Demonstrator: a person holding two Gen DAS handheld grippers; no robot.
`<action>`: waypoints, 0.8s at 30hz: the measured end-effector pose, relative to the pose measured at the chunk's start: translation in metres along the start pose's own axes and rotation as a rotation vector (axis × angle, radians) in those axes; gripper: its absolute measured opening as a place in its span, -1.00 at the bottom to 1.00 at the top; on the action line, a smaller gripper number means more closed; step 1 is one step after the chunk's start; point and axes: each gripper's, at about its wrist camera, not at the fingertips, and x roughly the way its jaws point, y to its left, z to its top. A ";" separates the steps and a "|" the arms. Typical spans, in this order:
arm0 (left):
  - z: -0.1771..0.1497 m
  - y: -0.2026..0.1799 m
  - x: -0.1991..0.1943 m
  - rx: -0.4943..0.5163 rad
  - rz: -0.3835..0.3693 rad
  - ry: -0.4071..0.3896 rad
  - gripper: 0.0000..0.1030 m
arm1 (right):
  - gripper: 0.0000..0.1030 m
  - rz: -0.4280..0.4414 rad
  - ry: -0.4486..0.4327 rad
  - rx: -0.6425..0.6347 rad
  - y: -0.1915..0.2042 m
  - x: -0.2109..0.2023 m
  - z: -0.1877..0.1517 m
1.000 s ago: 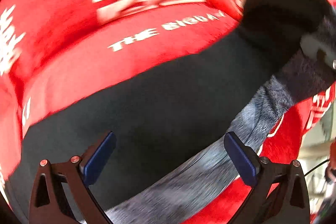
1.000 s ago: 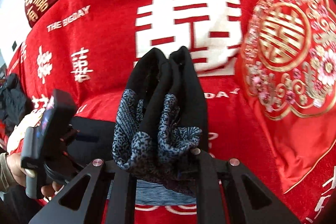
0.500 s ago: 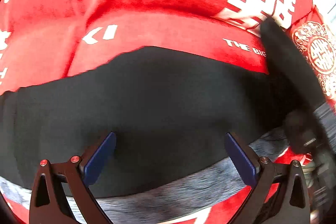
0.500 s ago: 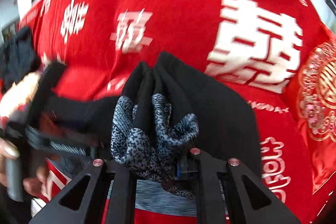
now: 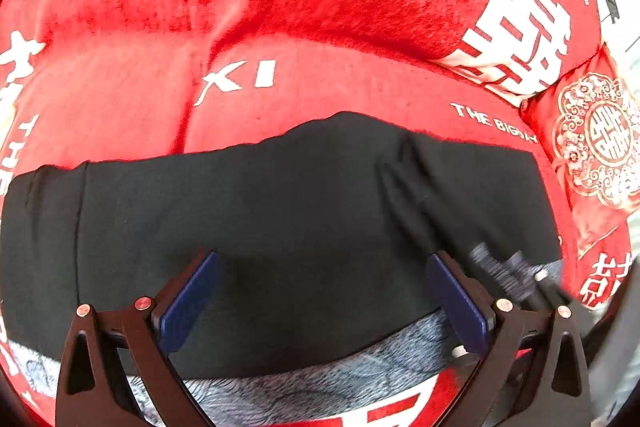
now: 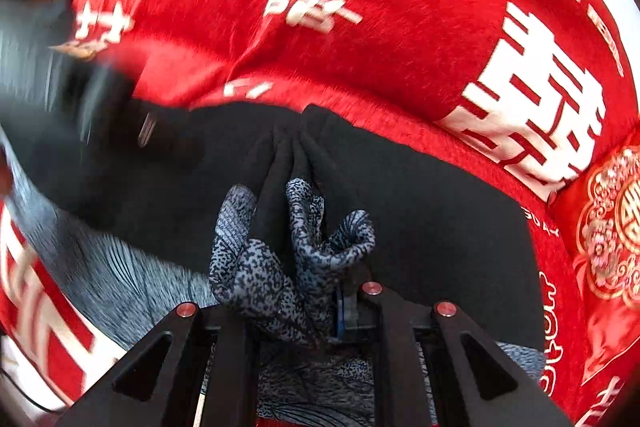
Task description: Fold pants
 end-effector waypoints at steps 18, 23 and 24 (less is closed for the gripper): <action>0.023 -0.090 0.004 0.116 -0.123 -0.005 1.00 | 0.52 0.030 -0.174 0.251 -0.110 -0.086 -0.033; -0.006 -0.105 0.033 0.166 -0.066 0.091 1.00 | 0.50 0.276 0.000 0.486 -0.177 -0.030 -0.052; -0.016 -0.102 0.046 0.172 -0.023 0.136 1.00 | 0.49 0.296 0.037 0.506 -0.179 -0.020 -0.058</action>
